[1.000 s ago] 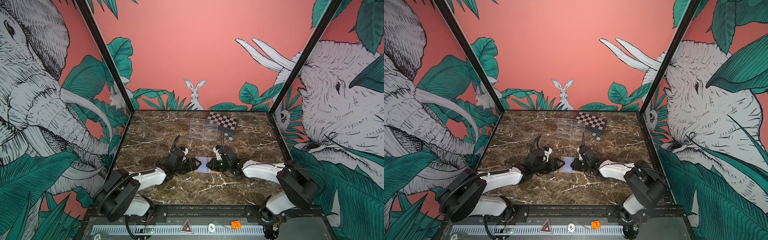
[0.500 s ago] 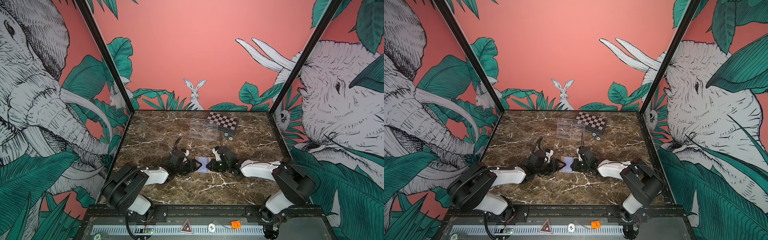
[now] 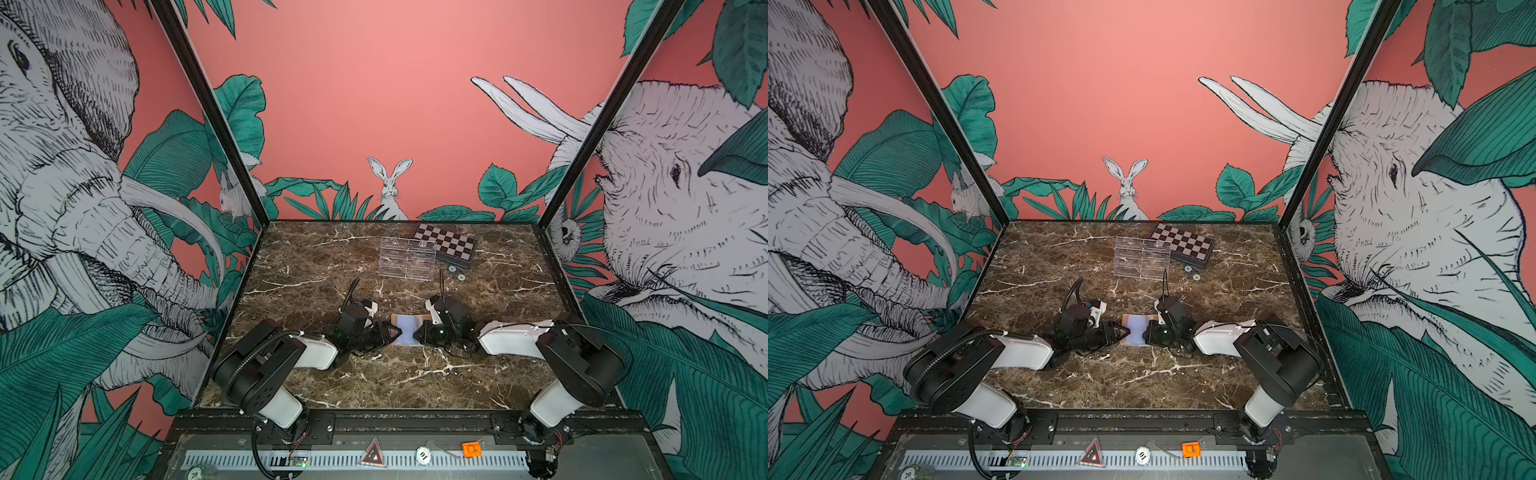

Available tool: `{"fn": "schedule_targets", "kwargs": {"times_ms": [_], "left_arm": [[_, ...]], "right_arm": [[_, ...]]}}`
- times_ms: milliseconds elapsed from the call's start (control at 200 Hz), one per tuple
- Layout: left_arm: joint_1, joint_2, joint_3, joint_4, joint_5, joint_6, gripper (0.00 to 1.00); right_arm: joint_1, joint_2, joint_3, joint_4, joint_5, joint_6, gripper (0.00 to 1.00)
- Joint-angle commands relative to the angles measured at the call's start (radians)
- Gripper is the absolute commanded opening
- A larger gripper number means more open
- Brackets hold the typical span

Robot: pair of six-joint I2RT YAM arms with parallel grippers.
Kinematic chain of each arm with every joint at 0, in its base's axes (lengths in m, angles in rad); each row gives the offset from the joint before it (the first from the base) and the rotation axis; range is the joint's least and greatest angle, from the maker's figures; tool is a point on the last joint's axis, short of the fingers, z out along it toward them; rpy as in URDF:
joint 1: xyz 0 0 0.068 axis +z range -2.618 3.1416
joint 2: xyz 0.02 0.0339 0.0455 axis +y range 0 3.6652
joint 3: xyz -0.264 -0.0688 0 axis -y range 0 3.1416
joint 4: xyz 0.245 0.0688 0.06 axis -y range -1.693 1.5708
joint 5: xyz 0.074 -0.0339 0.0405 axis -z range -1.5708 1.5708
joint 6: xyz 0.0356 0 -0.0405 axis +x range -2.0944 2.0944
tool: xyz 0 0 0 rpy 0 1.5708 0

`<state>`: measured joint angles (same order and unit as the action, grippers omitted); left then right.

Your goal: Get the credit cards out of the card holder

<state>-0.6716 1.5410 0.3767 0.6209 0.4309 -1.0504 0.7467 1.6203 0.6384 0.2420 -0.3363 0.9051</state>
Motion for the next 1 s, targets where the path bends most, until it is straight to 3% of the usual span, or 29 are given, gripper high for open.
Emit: {"fn": "schedule_targets", "kwargs": {"times_ms": [0, 995], "left_arm": [[0.002, -0.023, -0.006, 0.059, 0.014, -0.002, 0.51], [0.001, -0.005, -0.02, 0.095, 0.019, 0.004, 0.04]], "right_arm": [[-0.003, 0.008, -0.02, 0.013, 0.008, -0.007, 0.1], [-0.003, 0.0, -0.022, 0.011, 0.003, -0.004, 0.12]]}}
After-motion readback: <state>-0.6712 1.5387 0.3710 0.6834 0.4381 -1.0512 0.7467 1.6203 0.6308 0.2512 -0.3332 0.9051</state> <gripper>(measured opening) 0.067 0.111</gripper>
